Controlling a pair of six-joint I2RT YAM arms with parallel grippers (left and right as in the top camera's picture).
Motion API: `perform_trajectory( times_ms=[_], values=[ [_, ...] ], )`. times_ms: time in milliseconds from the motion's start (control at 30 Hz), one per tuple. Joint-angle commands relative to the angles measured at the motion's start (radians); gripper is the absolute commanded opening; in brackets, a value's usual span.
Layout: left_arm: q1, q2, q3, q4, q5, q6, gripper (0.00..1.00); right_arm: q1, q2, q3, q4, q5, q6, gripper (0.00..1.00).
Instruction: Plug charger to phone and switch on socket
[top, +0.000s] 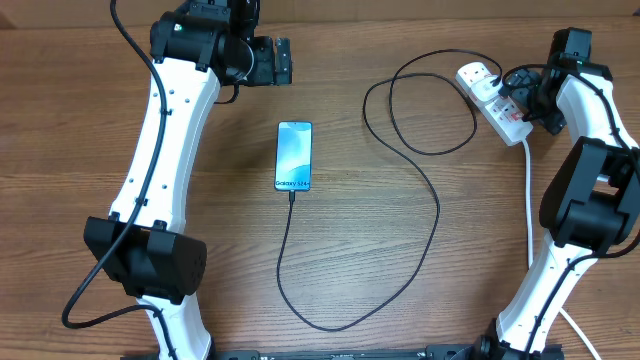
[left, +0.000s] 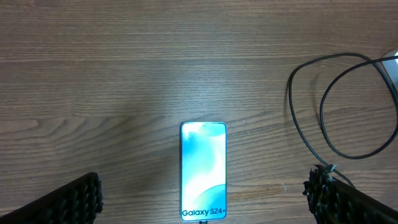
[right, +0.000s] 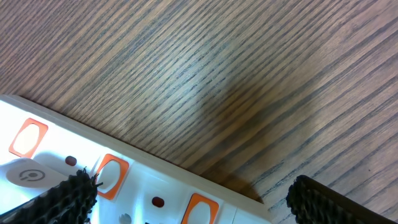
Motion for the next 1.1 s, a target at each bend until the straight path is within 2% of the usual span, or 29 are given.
perform_trajectory(
  times_ms=[0, 1067],
  values=[
    [0.0, 0.01, -0.002, 0.0, -0.014, -0.002, 0.99, 0.004, 0.011, -0.003, 0.01, 0.001, 0.004, 1.0],
    [0.0, 0.01, -0.002, 0.0, -0.014, -0.002, 1.0, 0.005, 0.03, -0.004, 0.01, 0.043, 0.006, 1.0]
  ],
)
